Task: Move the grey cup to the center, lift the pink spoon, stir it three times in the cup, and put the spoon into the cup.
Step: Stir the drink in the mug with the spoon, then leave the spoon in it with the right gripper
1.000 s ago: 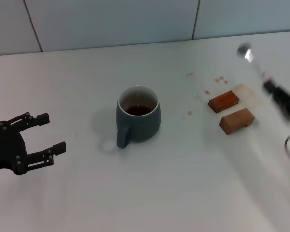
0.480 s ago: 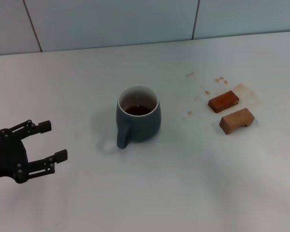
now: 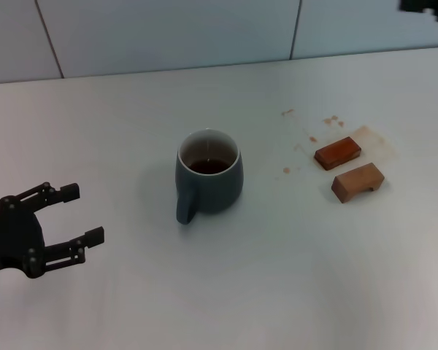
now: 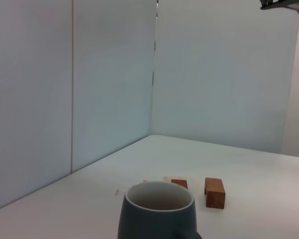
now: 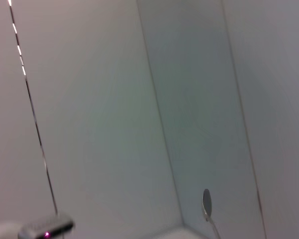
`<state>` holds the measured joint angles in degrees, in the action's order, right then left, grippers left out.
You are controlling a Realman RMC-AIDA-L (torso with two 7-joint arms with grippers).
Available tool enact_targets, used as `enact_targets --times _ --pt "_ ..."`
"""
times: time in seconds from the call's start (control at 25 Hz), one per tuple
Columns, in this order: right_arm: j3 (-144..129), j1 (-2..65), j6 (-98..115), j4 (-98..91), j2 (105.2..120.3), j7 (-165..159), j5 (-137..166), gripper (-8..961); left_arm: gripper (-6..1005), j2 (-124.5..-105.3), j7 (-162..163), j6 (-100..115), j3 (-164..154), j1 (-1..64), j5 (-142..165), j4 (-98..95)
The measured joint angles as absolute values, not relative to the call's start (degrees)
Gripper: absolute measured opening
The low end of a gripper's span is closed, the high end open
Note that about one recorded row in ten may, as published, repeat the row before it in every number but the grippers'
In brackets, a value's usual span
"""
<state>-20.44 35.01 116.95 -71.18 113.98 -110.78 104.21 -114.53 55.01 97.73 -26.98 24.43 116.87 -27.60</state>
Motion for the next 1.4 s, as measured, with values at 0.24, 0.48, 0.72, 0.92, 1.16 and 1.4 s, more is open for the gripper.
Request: enact_targets --times 0.24,0.48,0.72,0.92,1.16,1.4 --pt "-34.8 36.6 112.3 -85.7 113.21 -125.6 107.6 114 841 -114.77 55.0 97.8 -27.0 24.4 116.9 -27.6" --pt "-43.3 45.0 111.9 -91.1 112.33 -138.6 123.8 115 841 -114.78 55.1 98.0 -27.0 24.4 116.9 -27.6" --pt "-46.3 51.4 113.2 -85.6 111.76 -141.7 132.4 115 841 -114.61 55.1 97.7 -27.0 24.4 117.0 -27.7" --pt "-49.2 56.1 113.4 -80.3 111.84 -142.9 138.3 115 841 -114.62 55.1 97.7 -27.0 24.6 117.0 -27.7" --pt "-53.4 59.3 112.2 -74.1 111.91 -142.9 141.6 114 841 -114.75 55.1 97.6 -27.0 24.8 117.0 -27.7" --pt "-57.0 62.2 108.0 -66.7 112.52 -142.6 144.7 114 841 -114.84 55.1 97.6 -27.0 24.9 116.9 -27.7"
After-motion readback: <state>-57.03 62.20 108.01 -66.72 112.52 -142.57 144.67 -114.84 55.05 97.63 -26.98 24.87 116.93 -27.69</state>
